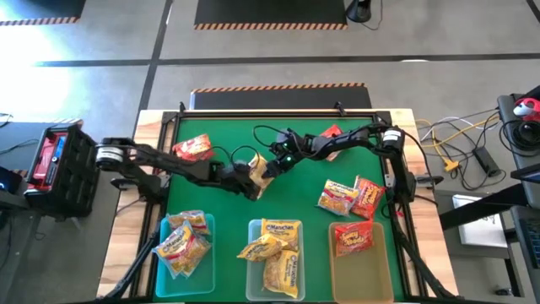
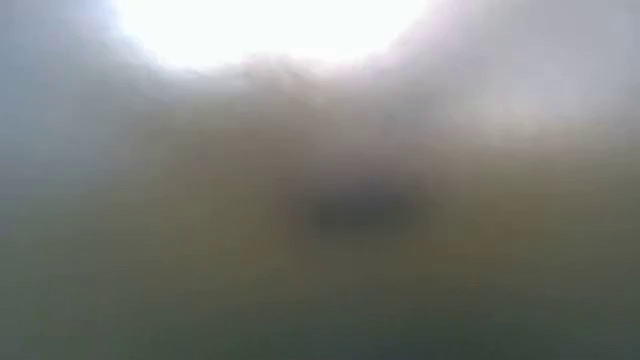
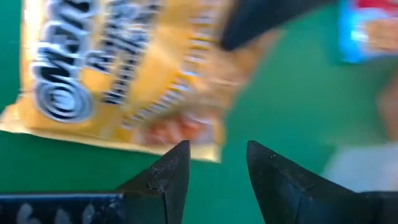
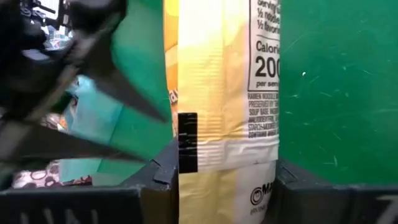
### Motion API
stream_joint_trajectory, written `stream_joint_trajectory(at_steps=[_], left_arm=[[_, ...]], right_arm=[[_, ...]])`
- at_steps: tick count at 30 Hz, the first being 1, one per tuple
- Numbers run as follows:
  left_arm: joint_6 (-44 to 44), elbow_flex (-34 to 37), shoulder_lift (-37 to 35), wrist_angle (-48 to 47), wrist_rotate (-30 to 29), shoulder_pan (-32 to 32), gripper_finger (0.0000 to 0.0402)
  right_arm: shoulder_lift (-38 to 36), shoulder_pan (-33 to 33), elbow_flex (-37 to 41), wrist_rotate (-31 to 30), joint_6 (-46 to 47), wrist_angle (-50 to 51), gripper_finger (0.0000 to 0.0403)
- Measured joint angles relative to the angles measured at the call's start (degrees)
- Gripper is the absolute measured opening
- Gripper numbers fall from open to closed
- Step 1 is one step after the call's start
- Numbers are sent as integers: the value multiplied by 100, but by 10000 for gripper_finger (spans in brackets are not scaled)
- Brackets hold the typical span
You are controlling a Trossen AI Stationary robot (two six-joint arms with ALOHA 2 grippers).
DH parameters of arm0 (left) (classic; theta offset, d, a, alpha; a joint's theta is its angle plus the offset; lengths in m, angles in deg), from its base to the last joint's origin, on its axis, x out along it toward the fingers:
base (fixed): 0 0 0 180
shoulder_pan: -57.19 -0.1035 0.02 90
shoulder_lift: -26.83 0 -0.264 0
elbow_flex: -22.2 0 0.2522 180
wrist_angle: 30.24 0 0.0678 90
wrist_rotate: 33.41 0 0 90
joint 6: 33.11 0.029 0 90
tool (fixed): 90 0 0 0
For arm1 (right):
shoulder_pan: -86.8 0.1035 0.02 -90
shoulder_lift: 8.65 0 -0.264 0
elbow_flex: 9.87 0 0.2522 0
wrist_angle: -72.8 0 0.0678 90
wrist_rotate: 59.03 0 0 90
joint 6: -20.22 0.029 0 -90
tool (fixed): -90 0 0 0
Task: Sort Maruchan noodles
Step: Put the yellow noodle pack into the transparent bin
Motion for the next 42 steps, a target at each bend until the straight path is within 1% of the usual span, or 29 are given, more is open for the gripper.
stream_joint_trajectory(at_steps=[3, 8, 10, 13, 16, 18, 20, 24, 28, 31, 33, 36, 37, 39, 42], left_arm=[[173, -4, -476, -240, 266, 94, 142], [195, -9, -1461, -1046, 202, 417, 142], [176, -11, -1835, -1322, -39, 551, 142], [138, -17, -2302, -1621, -572, 725, 142], [17, -15, -2596, -1849, -1058, 824, 142], [-45, -12, -2704, -1941, -1205, 839, 142], [-96, -11, -2735, -1954, -1216, 847, 142], [-112, -4, -2710, -2029, -1218, 842, 142], [-95, -4, -2688, -2038, -1207, 846, 142], [-89, -4, -2684, -2046, -1099, 844, 142], [-88, -4, -2682, -2046, -1071, 844, 142], [-54, -4, -2682, -2048, -1067, 844, 142], [-53, -4, -2682, -2049, -1065, 844, 142], [-51, -4, -2682, -2046, -1065, 844, 142], [-50, -18, -2683, -2038, -1065, 844, 142]], right_arm=[[-85, -2, 2, 30, 0, 56, 114], [-445, 2, 2, 216, -4, 145, 113], [-658, 52, 2, 222, -37, 289, 113], [-1017, 228, 4, 220, -263, 616, 113], [-1475, 515, 4, 181, -410, 896, 113], [-1783, 775, 4, 55, -483, 1024, 113], [-2052, 1101, 4, -226, -514, 1164, 113], [-2476, 1971, 4, -786, -553, 1288, 113], [-2713, 2812, 4, -1664, -481, 1317, 113], [-2738, 3383, 4, -1997, -357, 1329, 114], [-2728, 3753, 4, -2327, -300, 1488, 114], [-2625, 4123, 6, -2796, -292, 1708, 114], [-2585, 4201, 17, -2860, -267, 1774, 114], [-2447, 4316, 6, -2891, -123, 1596, 114], [-2212, 4464, 2, -2846, 9, 1630, 114]])
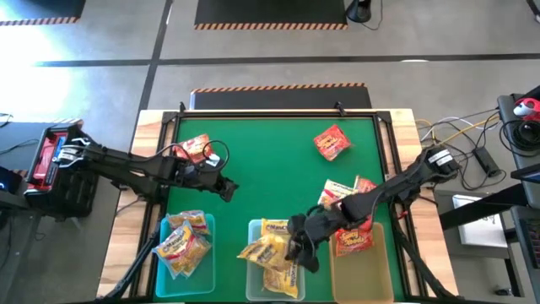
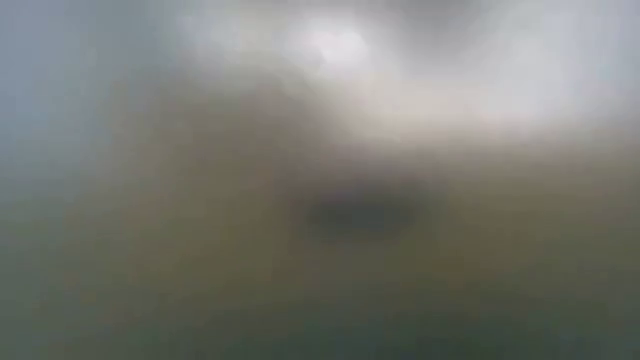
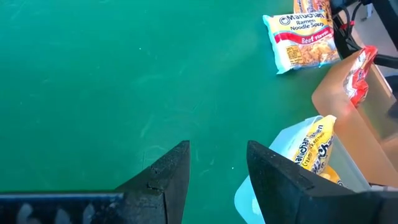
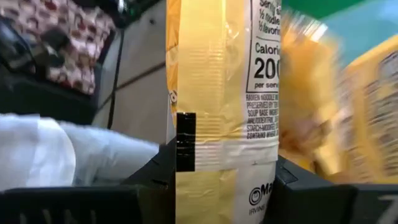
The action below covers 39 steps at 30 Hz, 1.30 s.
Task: Sort Maruchan noodles
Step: Put the yellow noodle pack into the transparent bin, then put the orange noodle pack into the orange bin
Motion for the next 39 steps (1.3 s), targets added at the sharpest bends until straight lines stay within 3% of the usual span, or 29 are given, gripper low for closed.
stream_joint_trajectory(at_steps=[5, 14, 18, 23, 27, 30, 39], left_arm=[[-28, -26, -10, -4, 157, 0, 142], [44, -223, -45, -215, 219, 2, 142], [-34, -325, -36, -513, 47, -11, 142], [-495, -544, -9, -1875, -1067, -223, 142], [-1098, -770, -6, -3373, -2032, -634, 142], [-1392, -749, 30, -4055, -2187, -1140, 142], [-410, -155, 58, -3284, -1674, -2880, 142]], right_arm=[[451, 8, 5, 87, 182, -132, 118], [469, -81, -245, 1208, 366, 187, 185], [186, -293, -482, 1147, -22, 977, 204], [-172, -646, -649, 348, -689, 1327, 206], [-360, -1062, -667, 11, -1035, 1324, 205], [-404, -1487, -667, -271, -1220, 1404, 205], [-355, -3018, -660, 44, -1516, 1480, 205]])
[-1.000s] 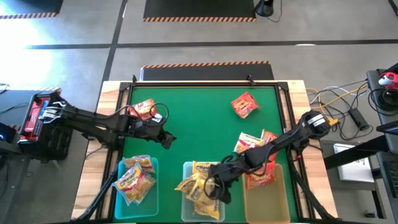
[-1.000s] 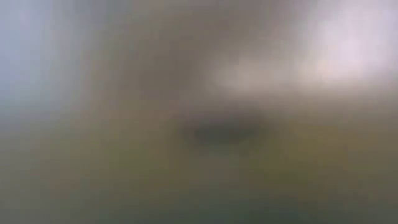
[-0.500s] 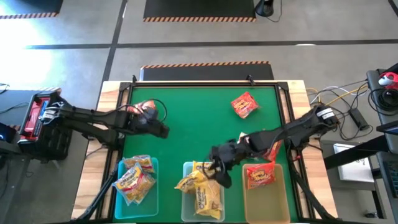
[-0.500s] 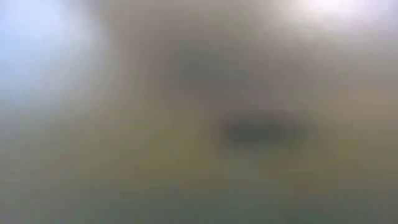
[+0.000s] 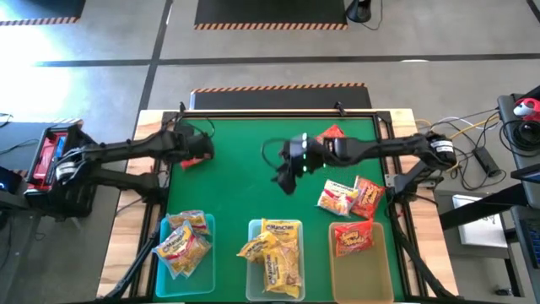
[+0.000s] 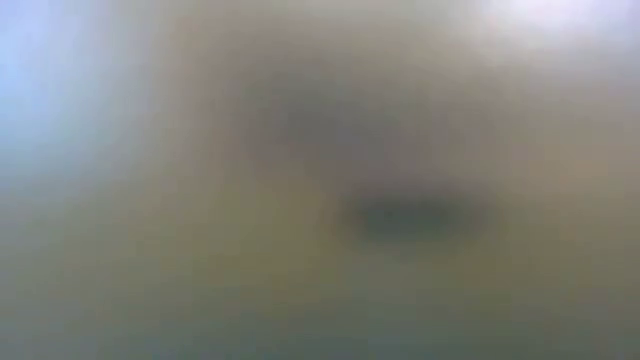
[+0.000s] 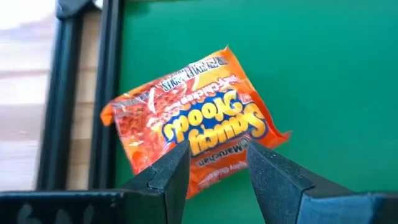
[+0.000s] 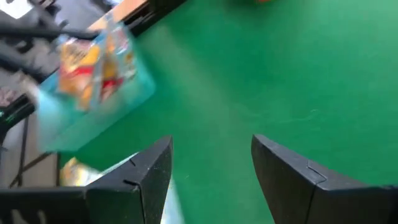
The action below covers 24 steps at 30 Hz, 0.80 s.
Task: Sort Maruchan noodles
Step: Put the orange noodle pack into the orange bin
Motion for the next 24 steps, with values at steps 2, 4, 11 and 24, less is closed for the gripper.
stream_joint_trajectory(at_steps=[2, 4, 11, 24], left_arm=[[225, 131, 58, 334, 264, -298, 142], [443, 228, 167, 651, 538, -520, 142], [527, 255, 844, 919, 614, -918, 142], [1019, -132, 2113, 1128, 996, -1017, 142]], right_arm=[[0, -307, 0, 5, -105, 32, 205], [0, -601, 0, 8, -192, 69, 205], [17, -1412, 2, 148, -555, 86, 205], [17, -1918, 2, 343, -983, 97, 206]])
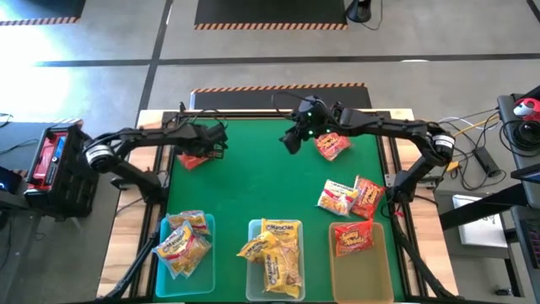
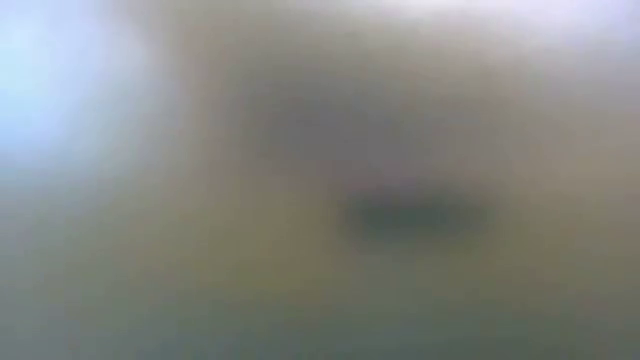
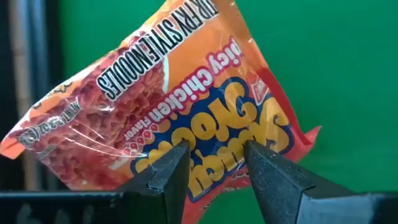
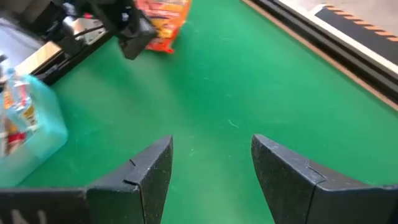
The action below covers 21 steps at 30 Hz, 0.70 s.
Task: Sort Maruchan noodles
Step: Put the orange noodle pack into the orange bin
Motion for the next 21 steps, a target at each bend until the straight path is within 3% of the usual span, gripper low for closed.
stream_joint_trajectory(at_steps=[4, 14, 17, 21], left_arm=[[29, -267, 251, 213, 455, 162, 142], [397, -1784, 1074, 1143, 2179, 1271, 142], [798, -2429, 1432, 1207, 2123, 1679, 142], [1013, -3105, 1545, 309, 1339, 1818, 142]], right_arm=[[0, -124, 0, 371, -153, 36, 206], [0, -429, 7, 406, -630, 785, 206], [0, -495, 7, 410, -672, 932, 206], [0, -514, 27, 411, -707, 939, 206]])
